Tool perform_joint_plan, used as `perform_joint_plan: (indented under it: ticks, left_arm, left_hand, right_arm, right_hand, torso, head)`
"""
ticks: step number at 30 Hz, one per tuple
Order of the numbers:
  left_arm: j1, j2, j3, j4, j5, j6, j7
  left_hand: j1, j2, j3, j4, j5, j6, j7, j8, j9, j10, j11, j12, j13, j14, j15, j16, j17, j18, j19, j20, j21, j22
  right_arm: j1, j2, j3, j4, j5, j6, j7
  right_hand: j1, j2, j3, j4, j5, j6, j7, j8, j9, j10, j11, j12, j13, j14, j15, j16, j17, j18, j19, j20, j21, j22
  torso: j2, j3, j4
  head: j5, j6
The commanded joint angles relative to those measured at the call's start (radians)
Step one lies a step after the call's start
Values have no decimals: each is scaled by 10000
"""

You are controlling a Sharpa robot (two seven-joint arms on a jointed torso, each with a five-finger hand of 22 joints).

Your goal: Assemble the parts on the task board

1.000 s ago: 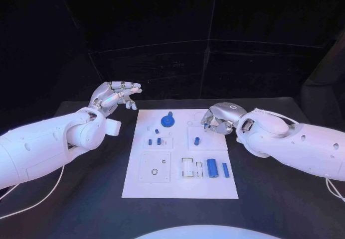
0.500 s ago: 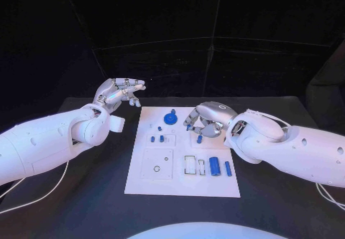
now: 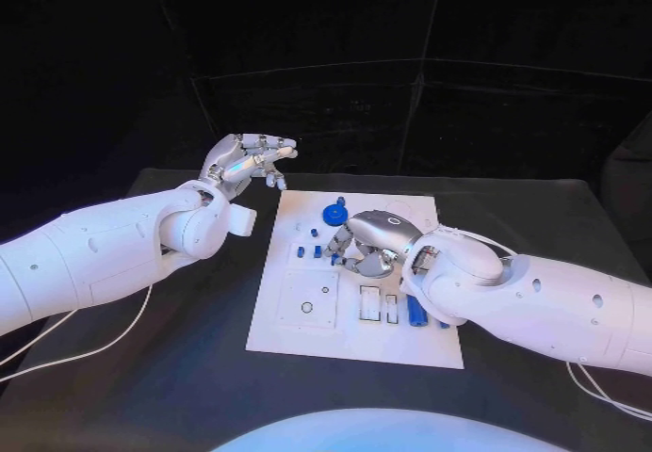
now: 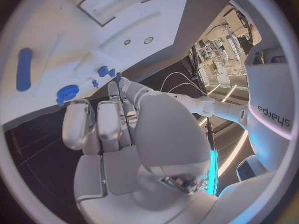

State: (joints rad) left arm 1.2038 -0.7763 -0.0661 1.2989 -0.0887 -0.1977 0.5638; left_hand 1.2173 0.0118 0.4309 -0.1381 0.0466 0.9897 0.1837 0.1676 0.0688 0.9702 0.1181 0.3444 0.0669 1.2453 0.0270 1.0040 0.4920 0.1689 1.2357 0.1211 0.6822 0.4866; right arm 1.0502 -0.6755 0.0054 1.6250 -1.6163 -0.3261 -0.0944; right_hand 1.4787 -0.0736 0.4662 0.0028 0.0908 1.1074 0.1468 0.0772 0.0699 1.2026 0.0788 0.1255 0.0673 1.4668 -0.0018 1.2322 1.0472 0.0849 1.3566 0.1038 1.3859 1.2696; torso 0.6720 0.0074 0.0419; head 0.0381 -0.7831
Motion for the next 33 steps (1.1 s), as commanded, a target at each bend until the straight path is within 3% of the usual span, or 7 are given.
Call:
perform_joint_plan:
  ticks: [1, 6, 12, 33]
  left_arm:
    - [20, 35, 10, 8, 51, 76, 153]
    - [19, 75, 10, -6, 51, 119, 157]
    - [19, 83, 10, -26, 51, 146, 150]
    - [18, 111, 10, -96, 51, 236, 58]
  left_hand:
    - [-15, -25, -61, -6, 22, -50, 45, 43, -8, -74, -7, 41, -4, -58, -25, -68, -9, 130, -82, -13, -58, -5]
    - [13, -24, -60, -28, 25, -68, 51, 44, -8, -94, -3, 49, -3, -72, -22, -75, -26, 132, -87, -10, -80, -21]
    - [13, -24, -60, -28, 25, -68, 51, 44, -8, -94, -3, 49, -3, -72, -22, -75, -26, 132, -87, -10, -80, -21]
    - [58, -66, -82, -87, 25, -116, 73, 48, -8, -148, 16, 71, -3, -101, -12, -84, -66, 133, -92, 0, -127, -56]
  right_arm:
    - [-74, 194, -37, -190, -285, 383, 244]
    - [-155, 405, -186, -360, -363, 614, 248]
    - [-250, 626, -267, -540, -474, 811, 214]
    - [-351, 772, -293, -628, -910, 1062, -14]
  right_hand:
    - [-117, 9, 73, 8, 71, 34, 55, -55, 5, 34, 6, -44, 7, 215, -26, 36, 3, -114, 52, -6, 14, -8]
    - [-128, 5, 85, -3, 82, 25, 59, -60, 4, 27, 10, -49, 7, 211, -23, 27, -14, -111, 40, -5, 5, -22]
    - [-160, -15, 99, -24, 91, 8, 66, -68, 1, 13, 17, -59, 5, 206, -17, 26, -24, -110, 34, -1, 3, -26]
    - [-221, -55, 100, -48, 93, -9, 74, -73, 0, 0, 27, -68, 6, 199, -9, 18, -47, -109, 25, 6, -2, -32]
  torso:
    - [7, 9, 1]
    - [1, 2, 35]
    - [1, 10, -4]
    - [3, 16, -2]
  head:
    - [56, -45]
    - [104, -100]
    - [232, -183]
    - [268, -274]
